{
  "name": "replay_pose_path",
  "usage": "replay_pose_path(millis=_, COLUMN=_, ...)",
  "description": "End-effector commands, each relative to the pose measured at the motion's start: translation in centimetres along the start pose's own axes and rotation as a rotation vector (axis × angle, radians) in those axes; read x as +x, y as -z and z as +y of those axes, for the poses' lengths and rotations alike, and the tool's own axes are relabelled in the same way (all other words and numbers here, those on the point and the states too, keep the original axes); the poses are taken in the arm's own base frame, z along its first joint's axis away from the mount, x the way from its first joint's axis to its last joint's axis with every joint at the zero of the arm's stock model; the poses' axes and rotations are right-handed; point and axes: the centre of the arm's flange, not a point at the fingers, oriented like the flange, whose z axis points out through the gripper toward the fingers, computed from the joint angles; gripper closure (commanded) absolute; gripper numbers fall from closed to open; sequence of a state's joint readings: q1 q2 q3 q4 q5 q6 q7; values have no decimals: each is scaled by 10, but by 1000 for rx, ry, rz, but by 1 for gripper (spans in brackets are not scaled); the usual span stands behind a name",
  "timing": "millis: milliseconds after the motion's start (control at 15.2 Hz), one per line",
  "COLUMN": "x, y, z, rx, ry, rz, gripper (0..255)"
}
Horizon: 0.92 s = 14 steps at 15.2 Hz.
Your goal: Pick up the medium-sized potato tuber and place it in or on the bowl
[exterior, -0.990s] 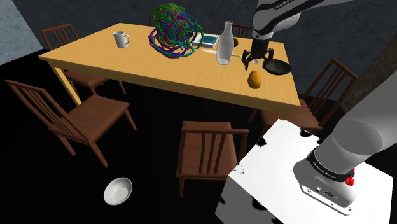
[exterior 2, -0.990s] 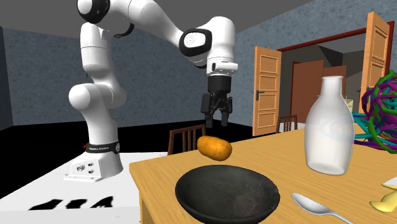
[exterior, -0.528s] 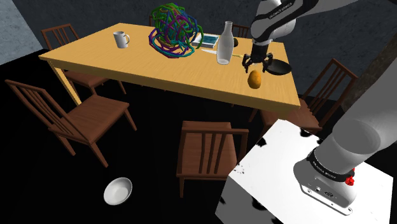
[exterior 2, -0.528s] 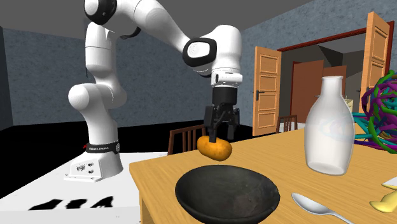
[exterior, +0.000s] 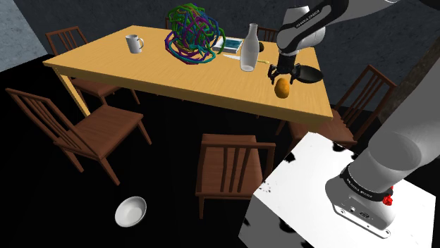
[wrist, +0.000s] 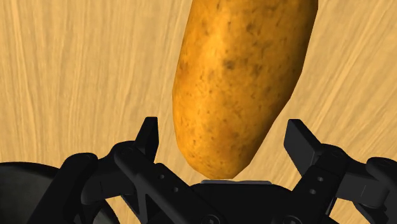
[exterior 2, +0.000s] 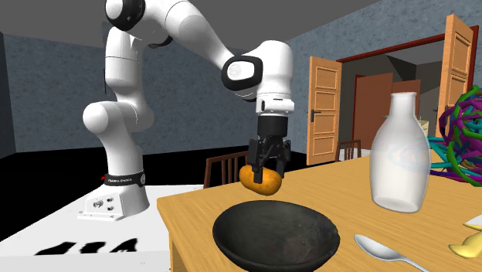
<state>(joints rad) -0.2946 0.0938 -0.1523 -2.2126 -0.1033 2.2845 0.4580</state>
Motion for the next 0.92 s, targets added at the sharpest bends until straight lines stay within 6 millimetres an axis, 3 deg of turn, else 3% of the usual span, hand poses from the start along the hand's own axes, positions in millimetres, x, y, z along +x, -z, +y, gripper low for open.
replay_pose_path(millis=0, x=0, y=0, z=0, rx=0, ry=0, rz=0, gripper=0)
replay_pose_path(millis=132, x=0, y=0, z=0, rx=0, ry=0, rz=0, gripper=0)
replay_pose_path(millis=198, x=0, y=0, z=0, rx=0, ry=0, rz=0, gripper=255)
replay_pose_path(millis=858, x=0, y=5, z=0, rx=0, ry=0, rz=0, gripper=255)
